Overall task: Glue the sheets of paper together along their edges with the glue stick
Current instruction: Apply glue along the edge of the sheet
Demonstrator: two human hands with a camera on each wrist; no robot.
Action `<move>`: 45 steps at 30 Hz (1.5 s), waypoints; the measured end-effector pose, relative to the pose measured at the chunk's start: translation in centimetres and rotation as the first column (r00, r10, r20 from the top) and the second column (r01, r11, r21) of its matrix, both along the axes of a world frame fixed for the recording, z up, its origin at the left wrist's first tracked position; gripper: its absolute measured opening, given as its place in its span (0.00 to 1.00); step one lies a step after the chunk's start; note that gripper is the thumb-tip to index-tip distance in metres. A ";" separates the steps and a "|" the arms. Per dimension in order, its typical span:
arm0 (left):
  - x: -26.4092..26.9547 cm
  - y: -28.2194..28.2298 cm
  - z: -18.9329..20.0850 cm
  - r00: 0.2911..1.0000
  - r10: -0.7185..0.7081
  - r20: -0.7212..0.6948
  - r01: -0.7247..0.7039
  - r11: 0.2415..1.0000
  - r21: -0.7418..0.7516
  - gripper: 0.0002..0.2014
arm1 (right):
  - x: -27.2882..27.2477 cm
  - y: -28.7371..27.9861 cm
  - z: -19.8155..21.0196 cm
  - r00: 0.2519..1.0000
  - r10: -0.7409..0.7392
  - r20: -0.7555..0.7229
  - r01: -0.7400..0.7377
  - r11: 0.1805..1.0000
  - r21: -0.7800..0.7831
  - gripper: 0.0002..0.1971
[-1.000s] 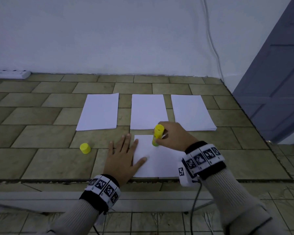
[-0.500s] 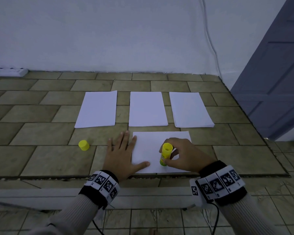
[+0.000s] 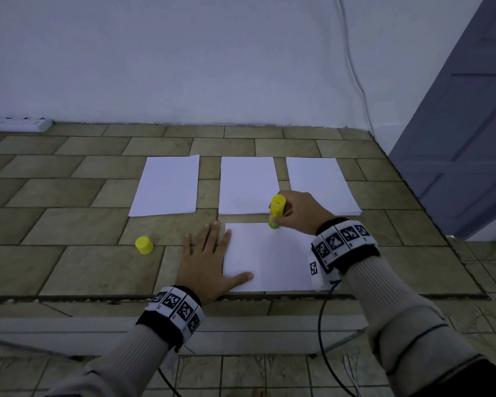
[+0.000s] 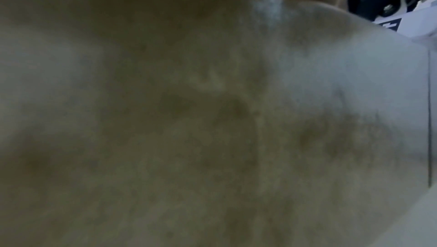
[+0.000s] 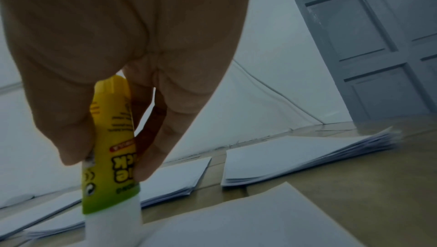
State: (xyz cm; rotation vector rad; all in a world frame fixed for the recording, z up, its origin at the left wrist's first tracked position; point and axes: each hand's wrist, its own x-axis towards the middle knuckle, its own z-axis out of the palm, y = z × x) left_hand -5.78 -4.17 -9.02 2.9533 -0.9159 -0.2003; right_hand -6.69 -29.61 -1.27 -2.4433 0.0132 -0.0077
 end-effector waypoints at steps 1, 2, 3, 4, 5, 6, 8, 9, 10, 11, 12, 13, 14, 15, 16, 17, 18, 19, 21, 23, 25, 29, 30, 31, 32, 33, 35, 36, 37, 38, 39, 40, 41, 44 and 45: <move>0.0 0.0 0.0 1.000 -0.002 -0.003 0.002 1.000 -0.007 0.61 | -0.2 0.0 0.1 1.000 -0.005 -0.003 0.005 1.000 -0.006 0.09; 0.0 0.0 -0.1 1.000 -0.003 -0.004 0.003 1.000 -0.010 0.61 | -0.6 -0.1 0.2 1.000 -0.005 -0.002 0.005 1.000 -0.008 0.08; 0.0 0.0 -0.1 1.000 -0.004 -0.003 0.004 1.000 -0.015 0.61 | -1.2 -0.2 0.2 1.000 0.003 0.004 -0.003 1.000 -0.003 0.07; 0.0 0.0 -0.1 1.000 -0.004 0.000 0.004 1.000 -0.019 0.61 | -2.1 -0.4 0.3 1.000 0.014 0.011 -0.014 1.000 0.012 0.06; 0.0 -0.1 -0.2 1.000 -0.006 0.007 0.006 1.000 -0.019 0.61 | -3.1 -0.6 0.3 1.000 0.023 0.017 -0.024 0.999 0.038 0.05; 0.1 -0.1 -0.1 1.000 -0.007 0.013 0.007 1.000 -0.015 0.60 | -4.1 -0.9 0.2 1.000 0.024 0.014 -0.025 0.997 0.069 0.04; 0.1 -0.1 -0.1 1.000 -0.008 0.017 0.008 1.000 0.000 0.61 | -6.4 -1.7 0.1 1.000 0.016 -0.006 -0.015 0.995 0.099 0.06; 0.1 -0.1 -0.1 1.000 -0.007 0.019 0.007 1.000 0.000 0.61 | -7.4 -2.0 0.1 1.000 0.012 -0.010 -0.011 0.995 0.097 0.07; 0.1 0.0 -0.1 1.000 -0.007 0.021 0.007 1.000 -0.002 0.61 | -8.4 -2.4 0.0 1.000 0.009 -0.008 -0.008 0.995 0.099 0.08; 0.1 -0.1 -0.1 1.000 -0.007 0.024 0.007 1.000 -0.003 0.61 | -9.3 -2.8 0.0 1.000 0.006 -0.006 -0.005 0.994 0.106 0.08; 0.1 -0.1 -0.1 1.000 -0.008 0.024 0.008 1.000 -0.001 0.61 | -10.0 -3.1 -0.1 1.000 -0.001 -0.008 0.002 0.994 0.108 0.08; 0.0 -0.1 -0.1 1.000 -0.008 0.022 0.008 1.000 0.001 0.61 | -10.7 -3.4 -0.2 1.000 -0.009 -0.009 0.009 0.995 0.104 0.08; 0.0 -0.1 -0.1 1.000 -0.008 0.018 0.008 1.000 0.003 0.61 | -11.2 -3.6 -0.3 1.000 -0.020 -0.011 0.021 0.995 0.098 0.08; 0.0 -0.1 -0.1 1.000 -0.009 0.014 0.008 1.000 0.006 0.62 | -11.7 -3.8 -0.4 0.999 -0.030 -0.012 0.031 0.995 0.097 0.08; 0.1 -0.1 0.0 1.000 -0.009 0.012 0.009 1.000 0.012 0.62 | -12.0 -4.0 -0.4 0.999 -0.038 -0.011 0.039 0.994 0.101 0.08; 0.0 -0.1 0.0 1.000 -0.010 0.012 0.010 1.000 0.019 0.62 | -12.2 -4.2 -0.4 0.999 -0.042 -0.013 0.043 0.993 0.108 0.09; 0.1 -0.1 0.0 1.000 -0.010 0.014 0.010 1.000 0.026 0.62 | -12.3 -4.3 -0.4 0.999 -0.042 -0.017 0.043 0.993 0.112 0.09; 0.1 -0.1 0.0 1.000 -0.010 0.015 0.010 1.000 0.029 0.62 | -12.3 -4.3 -0.4 0.999 -0.037 -0.021 0.039 0.993 0.111 0.10; 0.1 -0.1 0.0 1.000 -0.011 0.011 0.011 1.000 0.027 0.62 | -12.2 -4.4 -0.5 1.000 -0.023 -0.019 0.025 0.995 0.096 0.10; 0.1 -0.2 0.0 1.000 -0.013 0.011 0.012 1.000 0.020 0.62 | -11.7 -4.4 -0.5 1.000 -0.013 0.000 0.013 0.997 0.075 0.09; 0.1 -0.1 -0.1 1.000 -0.015 0.014 0.015 1.000 0.022 0.62 | -10.8 -4.4 -0.4 0.999 -0.015 0.039 0.013 0.999 0.044 0.06; 0.1 0.0 -0.1 1.000 -0.017 0.015 0.017 1.000 0.019 0.61 | -7.9 -5.0 -0.5 0.996 -0.045 0.077 0.046 0.999 -0.017 0.03; 0.1 0.0 -0.1 1.000 -0.017 0.015 0.017 1.000 0.020 0.61 | -7.1 -5.2 -0.5 0.995 -0.060 0.077 0.063 0.997 -0.043 0.03; 0.1 0.0 -0.1 1.000 -0.017 0.014 0.016 1.000 0.016 0.61 | -6.4 -5.4 -0.4 0.994 -0.077 0.073 0.082 0.994 -0.069 0.04; 0.1 0.0 -0.1 1.000 -0.016 0.013 0.016 1.000 0.008 0.61 | -5.7 -5.5 -0.4 0.993 -0.094 0.069 0.100 0.992 -0.083 0.05; 0.1 0.0 -0.1 1.000 -0.016 0.013 0.016 1.000 0.003 0.61 | -5.1 -5.7 -0.4 0.991 -0.113 0.066 0.118 0.990 -0.083 0.05; 0.1 0.0 -0.1 1.000 -0.016 0.011 0.016 1.000 0.006 0.61 | -4.2 -5.8 -0.3 0.987 -0.141 0.074 0.146 0.987 -0.066 0.07; 0.1 0.0 -0.1 1.000 -0.015 0.008 0.015 1.000 0.009 0.61 | -3.8 -5.9 -0.3 0.985 -0.152 0.085 0.158 0.985 -0.066 0.08; 0.1 0.0 -0.2 1.000 -0.014 0.005 0.014 1.000 0.011 0.61 | -3.5 -5.9 -0.2 0.982 -0.164 0.092 0.171 0.982 -0.080 0.09; 0.1 0.0 -0.1 1.000 -0.011 0.003 0.011 1.000 0.010 0.61 | -3.3 -6.0 -0.2 0.980 -0.174 0.093 0.183 0.978 -0.102 0.11; 0.1 0.0 -0.1 1.000 -0.010 0.001 0.010 1.000 0.009 0.62 | -3.2 -5.9 -0.1 0.979 -0.184 0.090 0.194 0.973 -0.125 0.12; 0.0 0.0 -0.1 1.000 -0.011 -0.001 0.011 1.000 0.008 0.62 | -3.2 -5.9 0.0 0.978 -0.192 0.087 0.203 0.969 -0.143 0.12; 0.0 0.0 0.0 1.000 -0.011 -0.002 0.011 1.000 0.005 0.62 | -3.3 -6.0 0.1 0.976 -0.204 0.082 0.215 0.964 -0.154 0.12; 0.0 0.0 0.1 1.000 -0.009 -0.006 0.009 1.000 -0.002 0.63 | -4.1 -6.6 0.5 0.951 -0.302 0.059 0.308 0.940 -0.150 0.15; -0.1 0.0 0.1 1.000 -0.008 -0.005 0.008 1.000 0.005 0.63 | -4.5 -6.9 0.6 0.938 -0.345 0.045 0.348 0.923 -0.166 0.17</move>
